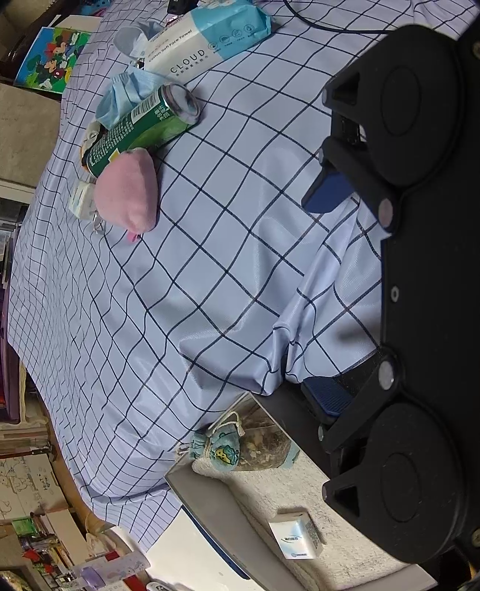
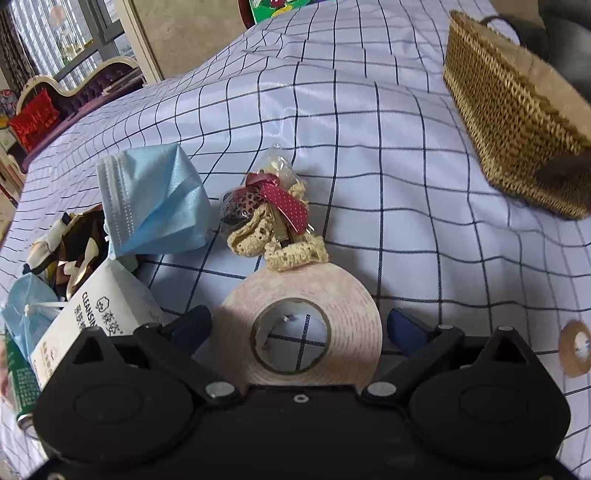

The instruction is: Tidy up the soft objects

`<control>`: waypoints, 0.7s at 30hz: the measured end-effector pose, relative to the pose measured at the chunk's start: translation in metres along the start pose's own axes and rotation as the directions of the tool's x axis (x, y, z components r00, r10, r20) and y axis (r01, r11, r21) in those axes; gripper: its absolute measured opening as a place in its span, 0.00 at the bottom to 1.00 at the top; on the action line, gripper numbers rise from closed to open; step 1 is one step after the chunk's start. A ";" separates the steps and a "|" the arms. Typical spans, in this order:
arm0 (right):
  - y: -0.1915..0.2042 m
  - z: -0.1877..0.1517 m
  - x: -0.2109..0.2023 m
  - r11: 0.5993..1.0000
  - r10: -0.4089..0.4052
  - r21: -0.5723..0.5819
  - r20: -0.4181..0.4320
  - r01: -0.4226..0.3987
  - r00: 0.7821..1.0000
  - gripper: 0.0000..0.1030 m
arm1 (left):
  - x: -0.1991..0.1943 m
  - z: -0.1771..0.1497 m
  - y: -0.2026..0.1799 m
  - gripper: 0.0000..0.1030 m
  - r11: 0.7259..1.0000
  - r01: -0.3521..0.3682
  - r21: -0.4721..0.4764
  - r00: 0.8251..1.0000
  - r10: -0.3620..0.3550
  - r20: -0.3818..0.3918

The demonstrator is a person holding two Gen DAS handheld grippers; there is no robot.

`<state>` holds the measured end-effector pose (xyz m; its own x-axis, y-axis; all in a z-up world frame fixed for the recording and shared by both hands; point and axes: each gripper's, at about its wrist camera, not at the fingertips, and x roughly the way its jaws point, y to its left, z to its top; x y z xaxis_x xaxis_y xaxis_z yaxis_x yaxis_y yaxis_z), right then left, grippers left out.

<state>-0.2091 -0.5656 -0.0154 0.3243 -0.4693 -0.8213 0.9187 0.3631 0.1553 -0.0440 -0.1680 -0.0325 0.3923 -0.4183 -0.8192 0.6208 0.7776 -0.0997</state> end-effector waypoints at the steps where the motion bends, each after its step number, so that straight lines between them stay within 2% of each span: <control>1: -0.002 0.000 0.001 1.000 0.020 0.004 -0.002 -0.020 1.000 0.90 | 0.000 0.000 -0.001 0.89 1.000 0.000 0.003 1.000 0.000 0.001; 3: -0.005 0.000 -0.001 0.998 0.060 0.004 -0.003 -0.060 0.998 0.89 | 0.000 0.000 -0.002 0.89 1.000 -0.001 0.009 1.000 0.001 -0.001; 6: -0.008 0.002 -0.003 0.997 0.077 0.008 -0.009 -0.077 0.997 0.86 | -0.001 0.001 -0.004 0.89 1.000 0.005 0.009 1.000 -0.005 -0.001; 8: -0.011 0.002 -0.006 0.996 0.086 0.016 -0.008 -0.086 0.996 0.73 | -0.002 0.003 -0.004 0.89 1.000 0.012 0.008 1.000 -0.012 0.000; 10: -0.017 0.003 -0.013 0.995 0.094 0.034 0.000 -0.094 0.996 0.66 | -0.004 0.005 -0.006 0.89 1.000 0.020 0.012 1.000 -0.020 0.001; 13: -0.030 0.004 -0.018 0.990 0.115 0.078 -0.005 -0.114 0.993 0.62 | -0.006 0.009 -0.011 0.89 0.999 0.024 0.027 1.000 -0.024 0.010; 15: -0.031 0.005 -0.021 0.995 0.082 0.063 0.012 -0.082 0.997 0.69 | -0.008 0.010 -0.014 0.89 0.999 0.030 0.034 0.999 -0.030 0.015; 16: -0.030 0.004 -0.023 0.997 0.061 0.040 0.027 -0.062 0.998 0.80 | -0.008 0.011 -0.015 0.89 0.999 0.033 0.033 0.999 -0.034 0.016; 17: -0.028 0.004 -0.024 0.999 0.043 0.020 0.041 -0.044 0.998 0.85 | -0.008 0.011 -0.016 0.89 0.999 0.037 0.031 0.999 -0.037 0.017; 19: -0.021 0.004 -0.027 1.000 0.030 -0.006 0.066 -0.030 0.997 0.86 | -0.007 0.011 -0.017 0.89 0.999 0.046 0.022 0.999 -0.046 0.014; 21: -0.015 0.005 -0.027 0.999 0.049 -0.011 0.068 -0.049 0.996 0.92 | -0.005 0.010 -0.017 0.89 0.999 0.051 0.014 0.999 -0.051 0.008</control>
<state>-0.2308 -0.5623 0.0072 0.3838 -0.5040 -0.7737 0.8993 0.3943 0.1892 -0.0500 -0.1833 -0.0208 0.3659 -0.4612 -0.8084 0.6496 0.7486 -0.1330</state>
